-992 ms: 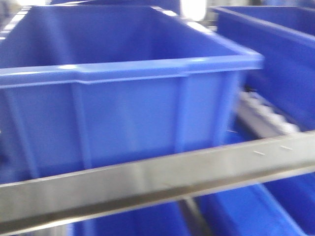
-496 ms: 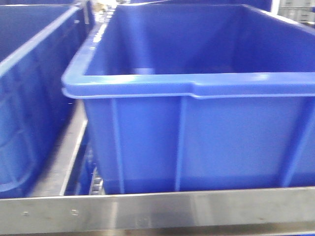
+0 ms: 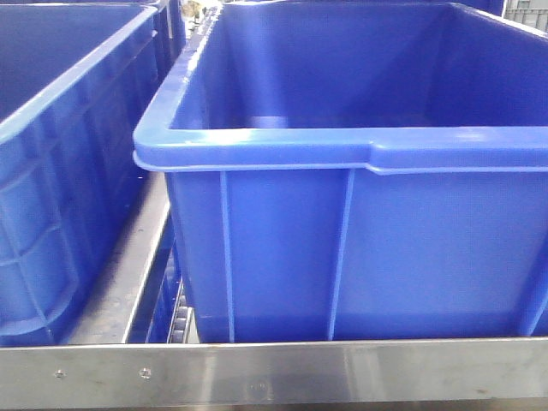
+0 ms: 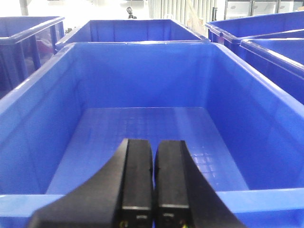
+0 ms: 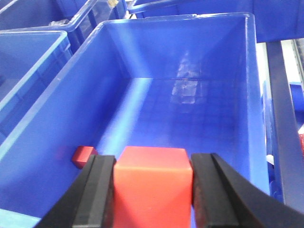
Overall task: Pick red cube and place on left shelf
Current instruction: 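Move the right gripper over the blue crate and release the red cube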
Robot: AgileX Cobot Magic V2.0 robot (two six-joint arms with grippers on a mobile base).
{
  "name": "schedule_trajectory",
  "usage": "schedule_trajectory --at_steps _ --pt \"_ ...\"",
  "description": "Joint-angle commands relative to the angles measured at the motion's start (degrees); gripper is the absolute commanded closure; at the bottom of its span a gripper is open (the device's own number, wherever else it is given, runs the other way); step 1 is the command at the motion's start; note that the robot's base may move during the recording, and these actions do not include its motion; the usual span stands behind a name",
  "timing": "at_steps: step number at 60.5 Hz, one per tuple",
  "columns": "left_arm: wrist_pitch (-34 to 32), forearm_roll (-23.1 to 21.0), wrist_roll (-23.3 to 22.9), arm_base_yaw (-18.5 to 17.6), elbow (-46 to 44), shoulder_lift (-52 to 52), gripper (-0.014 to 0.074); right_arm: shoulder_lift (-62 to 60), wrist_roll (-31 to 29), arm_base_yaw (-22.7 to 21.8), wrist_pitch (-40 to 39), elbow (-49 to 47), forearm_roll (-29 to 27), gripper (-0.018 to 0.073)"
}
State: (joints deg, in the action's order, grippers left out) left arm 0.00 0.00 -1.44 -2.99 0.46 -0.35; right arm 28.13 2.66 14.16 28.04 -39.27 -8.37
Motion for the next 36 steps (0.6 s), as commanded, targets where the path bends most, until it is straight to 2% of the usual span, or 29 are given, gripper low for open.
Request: schedule_trajectory --at_steps 1,36 --pt "-4.7 0.0 0.0 0.0 1.4 -0.9 0.0495 0.5 -0.4 -0.2 -4.8 -1.5 0.1 0.0529" --pt "-4.7 0.0 0.0 0.0 1.4 -0.9 0.0495 0.5 -0.4 -0.2 -4.8 -1.5 0.1 0.0529"
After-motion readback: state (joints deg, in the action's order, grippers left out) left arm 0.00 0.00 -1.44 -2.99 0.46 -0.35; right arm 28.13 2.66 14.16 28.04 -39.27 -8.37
